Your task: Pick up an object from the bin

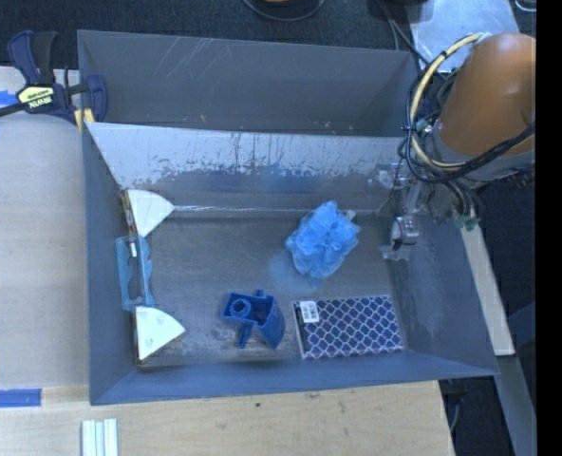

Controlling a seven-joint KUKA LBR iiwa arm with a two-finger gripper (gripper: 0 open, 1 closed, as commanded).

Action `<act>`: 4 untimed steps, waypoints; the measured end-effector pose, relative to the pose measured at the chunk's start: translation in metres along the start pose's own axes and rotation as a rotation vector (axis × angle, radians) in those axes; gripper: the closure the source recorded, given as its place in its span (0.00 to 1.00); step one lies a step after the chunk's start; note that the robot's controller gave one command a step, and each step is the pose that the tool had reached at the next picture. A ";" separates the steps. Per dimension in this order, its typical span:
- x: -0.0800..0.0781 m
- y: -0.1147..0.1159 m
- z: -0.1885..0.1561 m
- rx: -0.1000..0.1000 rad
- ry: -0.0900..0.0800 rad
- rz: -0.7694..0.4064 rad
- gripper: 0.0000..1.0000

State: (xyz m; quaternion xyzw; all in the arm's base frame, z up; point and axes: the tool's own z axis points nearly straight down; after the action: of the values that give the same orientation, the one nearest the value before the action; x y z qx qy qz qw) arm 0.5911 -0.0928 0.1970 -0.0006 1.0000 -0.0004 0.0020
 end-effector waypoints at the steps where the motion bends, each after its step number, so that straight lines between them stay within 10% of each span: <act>1: 0.000 0.000 0.000 0.000 0.000 0.000 0.00; 2: -0.004 0.091 0.083 -0.005 0.003 -0.008 0.00; 3: -0.008 0.057 0.072 0.001 -0.007 -0.046 1.00; 4: -0.008 0.057 0.072 0.001 -0.007 -0.046 1.00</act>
Offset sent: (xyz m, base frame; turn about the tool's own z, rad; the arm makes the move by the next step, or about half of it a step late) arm 0.0048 0.0856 -0.0798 -0.0022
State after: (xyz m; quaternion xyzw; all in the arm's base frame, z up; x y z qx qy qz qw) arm 0.5995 -0.0355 0.1253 -0.0237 0.9997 -0.0008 0.0054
